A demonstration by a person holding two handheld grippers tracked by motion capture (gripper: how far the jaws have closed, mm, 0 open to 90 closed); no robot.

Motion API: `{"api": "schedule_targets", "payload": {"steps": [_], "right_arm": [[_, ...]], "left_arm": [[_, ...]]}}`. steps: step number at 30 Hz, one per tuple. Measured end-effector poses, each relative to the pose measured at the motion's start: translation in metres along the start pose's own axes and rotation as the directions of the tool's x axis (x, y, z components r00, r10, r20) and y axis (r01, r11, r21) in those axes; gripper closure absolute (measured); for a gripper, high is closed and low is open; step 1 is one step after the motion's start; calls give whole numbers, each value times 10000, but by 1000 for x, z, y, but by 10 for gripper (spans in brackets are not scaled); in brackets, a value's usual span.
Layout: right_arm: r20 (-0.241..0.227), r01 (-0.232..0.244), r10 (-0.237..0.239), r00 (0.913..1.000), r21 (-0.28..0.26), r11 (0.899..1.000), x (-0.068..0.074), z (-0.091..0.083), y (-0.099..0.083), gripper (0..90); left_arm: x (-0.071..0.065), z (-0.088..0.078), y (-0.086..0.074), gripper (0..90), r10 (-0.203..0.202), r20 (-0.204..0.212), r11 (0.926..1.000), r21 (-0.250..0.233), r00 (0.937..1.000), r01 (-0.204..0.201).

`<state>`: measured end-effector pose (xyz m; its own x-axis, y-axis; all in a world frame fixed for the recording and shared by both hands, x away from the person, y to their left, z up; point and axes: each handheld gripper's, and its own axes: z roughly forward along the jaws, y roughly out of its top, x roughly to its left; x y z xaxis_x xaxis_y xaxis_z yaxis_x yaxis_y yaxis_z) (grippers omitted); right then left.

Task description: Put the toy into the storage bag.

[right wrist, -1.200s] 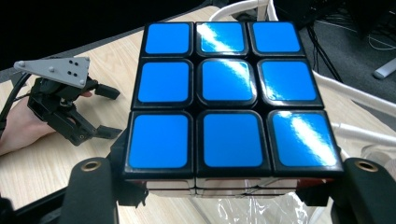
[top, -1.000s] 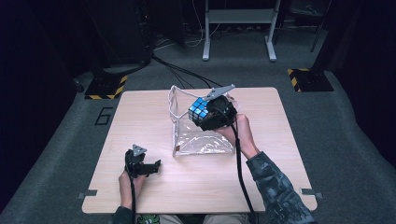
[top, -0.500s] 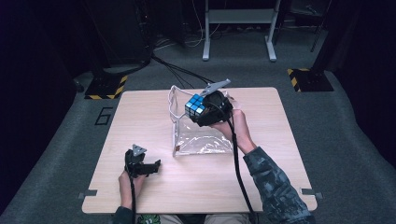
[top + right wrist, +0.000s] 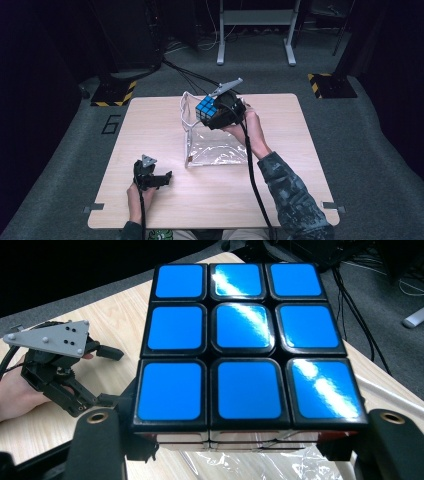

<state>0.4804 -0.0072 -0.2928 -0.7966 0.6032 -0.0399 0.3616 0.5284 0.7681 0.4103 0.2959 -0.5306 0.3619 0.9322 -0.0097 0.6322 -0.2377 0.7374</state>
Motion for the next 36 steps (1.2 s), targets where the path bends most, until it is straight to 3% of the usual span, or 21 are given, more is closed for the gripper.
{"api": "schedule_targets", "payload": {"steps": [1, 5, 9, 12, 20, 27, 28, 36], "right_arm": [[-4, -136, 136, 9999, 119, 9998, 1, -1, 1, 335], [28, 127, -127, 9999, -26, 9999, -1, 1, 6, 335], [45, -33, 32, 10000, 133, 9999, 1, 2, 10, 335], [96, 206, -207, 9997, 91, 9997, 0, 5, 12, 335], [92, 51, -52, 9999, 143, 9999, 0, 9, 17, 334], [42, 194, -195, 9998, 172, 9997, -3, 14, 19, 335], [27, -66, 65, 10000, 267, 9996, -1, 14, 19, 335], [-45, 88, -87, 10000, 274, 9996, -3, 23, 23, 335]], "left_arm": [[0, 0, 0, 86, -12, -4, 10000, -1, 10000, 12], [0, 0, 0, 86, -7, -11, 10000, -12, 10000, 7], [0, 0, 0, 86, 3, -11, 10000, -25, 10000, -3], [0, 0, 0, 87, 14, -15, 10000, -5, 10000, -14], [0, 0, 0, 87, -9, -4, 10000, -12, 10000, 8], [0, 0, 0, 87, 7, -1, 10000, -5, 10000, -7], [0, 0, 0, 87, 13, 0, 10000, -22, 10000, -13], [0, 0, 0, 87, 12, -9, 10000, -27, 10000, -12]]}}
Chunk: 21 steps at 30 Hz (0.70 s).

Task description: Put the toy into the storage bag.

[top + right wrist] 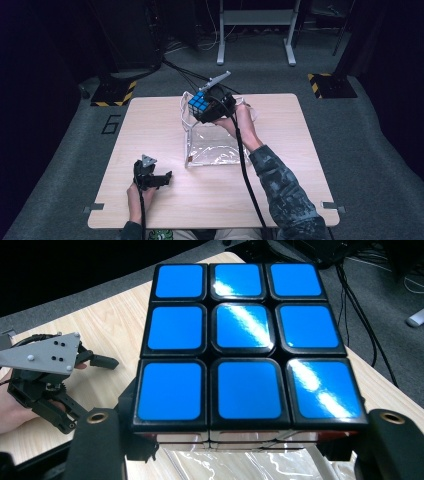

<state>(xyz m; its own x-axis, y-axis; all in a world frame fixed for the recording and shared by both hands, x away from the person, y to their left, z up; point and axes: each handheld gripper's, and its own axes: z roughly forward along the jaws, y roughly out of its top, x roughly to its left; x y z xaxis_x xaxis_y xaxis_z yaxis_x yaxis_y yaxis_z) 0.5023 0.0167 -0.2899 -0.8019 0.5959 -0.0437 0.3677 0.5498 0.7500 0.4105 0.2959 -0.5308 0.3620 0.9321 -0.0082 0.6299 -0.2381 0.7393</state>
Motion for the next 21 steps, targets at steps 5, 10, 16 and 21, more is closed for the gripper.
{"api": "schedule_targets", "payload": {"steps": [5, 10, 16, 21], "right_arm": [[-6, -39, 39, 10000, 28, 10000, -3, 7, 3, 334], [-40, -6, 6, 10000, 74, 10000, -6, 13, 5, 335], [-49, -116, 117, 9999, 156, 9998, -9, 19, 6, 335], [-73, -168, 170, 9998, 198, 9997, -12, 26, 7, 334]], "left_arm": [[0, 0, 0, 88, 13, 6, 10000, 18, 10000, -13], [0, 0, 0, 88, 51, 22, 10000, 55, 10000, -51], [0, -1, 0, 88, 81, 27, 9999, 58, 10000, -81], [0, 0, 0, 89, 64, 25, 10000, 53, 10000, -64]]}}
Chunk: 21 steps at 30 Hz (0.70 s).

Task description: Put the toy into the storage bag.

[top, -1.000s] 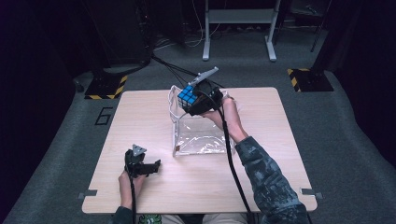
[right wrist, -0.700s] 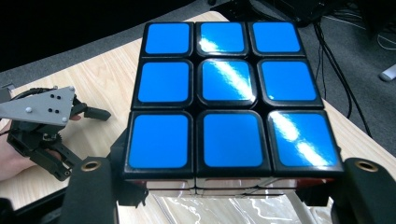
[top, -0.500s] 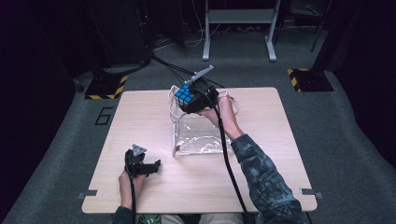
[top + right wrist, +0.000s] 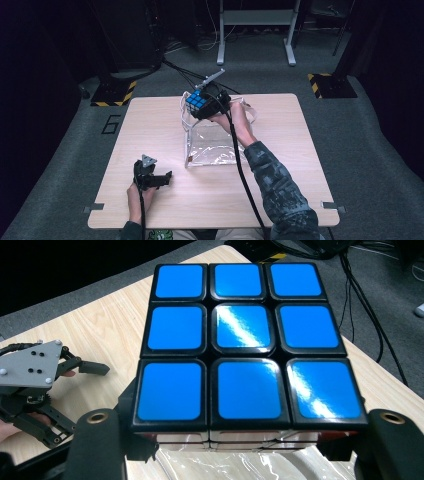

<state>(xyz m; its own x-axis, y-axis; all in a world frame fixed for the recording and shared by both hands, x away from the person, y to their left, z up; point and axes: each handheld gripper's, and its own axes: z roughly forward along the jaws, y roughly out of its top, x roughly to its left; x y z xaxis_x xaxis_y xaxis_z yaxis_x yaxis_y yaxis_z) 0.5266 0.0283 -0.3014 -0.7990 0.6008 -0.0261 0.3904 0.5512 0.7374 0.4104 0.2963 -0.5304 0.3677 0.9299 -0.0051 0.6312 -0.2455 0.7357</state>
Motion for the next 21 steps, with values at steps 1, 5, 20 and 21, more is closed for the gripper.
{"api": "schedule_targets", "payload": {"steps": [1, 5, 20, 21], "right_arm": [[17, 15, -15, 10000, 11, 10000, -1, 1, 0, 335], [9, -62, 62, 10000, 16, 10000, -2, 6, 1, 334], [-86, -295, 296, 9995, 52, 9996, -8, 19, 4, 334], [-101, -401, 402, 9991, 44, 9992, -8, 20, 3, 334]], "left_arm": [[0, 0, 0, 89, -2, 2, 10000, -3, 10000, 2], [0, 0, 0, 89, -1, 2, 10000, -6, 10000, 1], [0, 0, 0, 89, 0, -1, 10000, -11, 10000, 0], [0, 0, 0, 89, -2, -2, 10000, -11, 10000, 2]]}}
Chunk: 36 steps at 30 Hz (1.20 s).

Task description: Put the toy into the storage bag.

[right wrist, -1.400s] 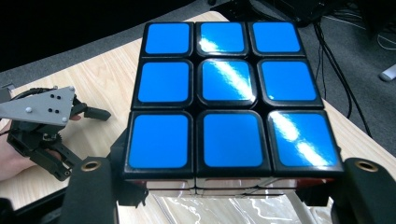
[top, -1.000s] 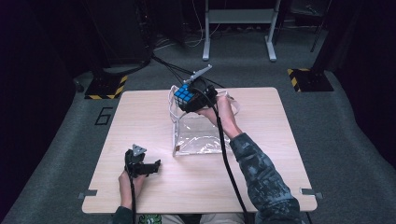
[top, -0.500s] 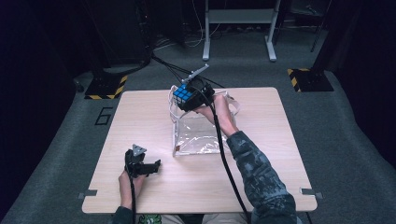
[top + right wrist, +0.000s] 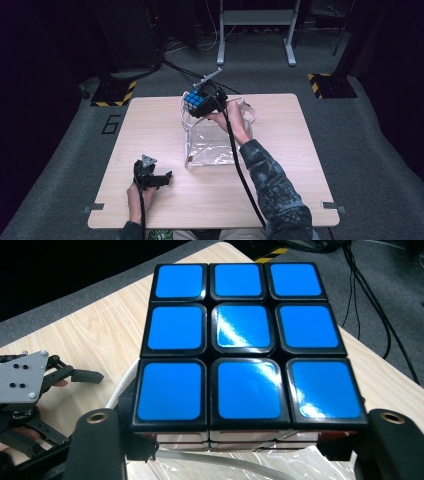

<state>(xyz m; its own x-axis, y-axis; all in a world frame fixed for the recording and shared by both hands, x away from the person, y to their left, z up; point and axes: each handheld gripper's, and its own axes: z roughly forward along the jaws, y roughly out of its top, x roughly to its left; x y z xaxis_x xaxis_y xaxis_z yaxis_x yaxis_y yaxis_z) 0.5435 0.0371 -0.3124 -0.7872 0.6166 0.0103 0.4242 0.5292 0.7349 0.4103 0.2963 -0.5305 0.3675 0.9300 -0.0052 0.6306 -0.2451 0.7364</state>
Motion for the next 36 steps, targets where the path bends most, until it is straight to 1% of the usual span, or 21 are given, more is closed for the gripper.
{"api": "schedule_targets", "payload": {"steps": [1, 2, 3, 4, 6, 8, 9, 11, 12, 13, 14, 17, 18, 19, 21, 23, 26, 27, 33, 34, 36], "right_arm": [[30, -71, 71, 10000, 80, 9999, 0, 0, 0, 334], [-2, 26, -26, 10000, 19, 10000, -2, 2, 0, 334], [5, 4, -4, 10000, 11, 10000, -2, 3, 0, 334], [0, -95, 95, 10000, 119, 9999, -2, 3, -1, 334], [-20, -36, 37, 10000, 129, 9999, -3, 5, -1, 334], [-18, -91, 91, 10000, 204, 9998, -4, 7, -2, 334], [-36, -100, 101, 9999, 124, 9999, -4, 8, -2, 334], [-60, -211, 212, 9998, 183, 9996, -5, 10, -3, 334], [-89, -170, 172, 9998, 264, 9995, -6, 11, -3, 334], [-81, -259, 262, 9996, 270, 9993, -5, 12, -4, 334], [-90, -205, 207, 9997, 239, 9995, -6, 14, -4, 334], [-100, -242, 246, 9996, 391, 9989, -7, 17, -5, 334], [-110, -410, 416, 9991, 429, 9982, -6, 18, -5, 334], [-130, -309, 316, 9994, 463, 9984, -7, 19, -6, 334], [-136, -429, 437, 9990, 542, 9976, -6, 21, -6, 334], [-136, -365, 374, 9992, 618, 9974, -6, 23, -7, 334], [-148, -434, 446, 9989, 707, 9966, -7, 26, -7, 334], [-114, -593, 604, 9981, 802, 9950, -6, 27, -7, 334], [-29, -644, 651, 9979, 1034, 9925, -7, 32, -9, 334], [-36, -579, 586, 9983, 1056, 9927, -8, 33, -10, 334], [-34, -654, 662, 9978, 1179, 9909, -8, 35, -11, 334]], "left_arm": [[0, 0, 0, 89, 0, 0, 10000, -2, 10000, 0], [0, 0, 0, 89, -1, 1, 10000, -3, 10000, 1], [0, 0, 0, 89, 4, 0, 10000, -2, 10000, -4], [0, 0, 0, 89, 3, -3, 10000, -2, 10000, -3], [0, 0, 0, 89, 4, -2, 10000, -1, 10000, -4], [0, 0, 0, 89, 6, -3, 10000, -3, 10000, -6], [0, 0, 0, 89, 7, -5, 10000, -1, 10000, -7], [0, 0, 0, 89, 5, -3, 10000, -1, 10000, -5], [0, 0, 0, 89, 4, -4, 10000, -3, 10000, -4], [0, 0, 0, 89, 55, -10, 10000, 9, 10000, -55], [0, 0, 0, 89, 50, -7, 10000, 7, 10000, -50], [0, 0, 0, 89, 51, -7, 10000, 8, 10000, -51], [0, 0, 0, 89, 51, -6, 10000, 7, 10000, -51], [1, 0, 0, 89, 105, 1, 9999, 47, 9999, -105], [1, 0, 0, 89, 106, -1, 9999, 50, 9999, -106], [0, 0, 0, 89, 77, -9, 10000, 27, 10000, -77], [0, 0, 0, 89, 72, -6, 10000, 24, 10000, -72], [0, 0, 0, 89, 72, -5, 10000, 22, 10000, -72], [0, 0, 0, 89, 4, -1, 10000, -6, 10000, -4], [0, 0, 0, 89, 3, -3, 10000, -2, 10000, -3], [0, 0, 0, 89, 7, -3, 10000, -1, 10000, -7]]}}
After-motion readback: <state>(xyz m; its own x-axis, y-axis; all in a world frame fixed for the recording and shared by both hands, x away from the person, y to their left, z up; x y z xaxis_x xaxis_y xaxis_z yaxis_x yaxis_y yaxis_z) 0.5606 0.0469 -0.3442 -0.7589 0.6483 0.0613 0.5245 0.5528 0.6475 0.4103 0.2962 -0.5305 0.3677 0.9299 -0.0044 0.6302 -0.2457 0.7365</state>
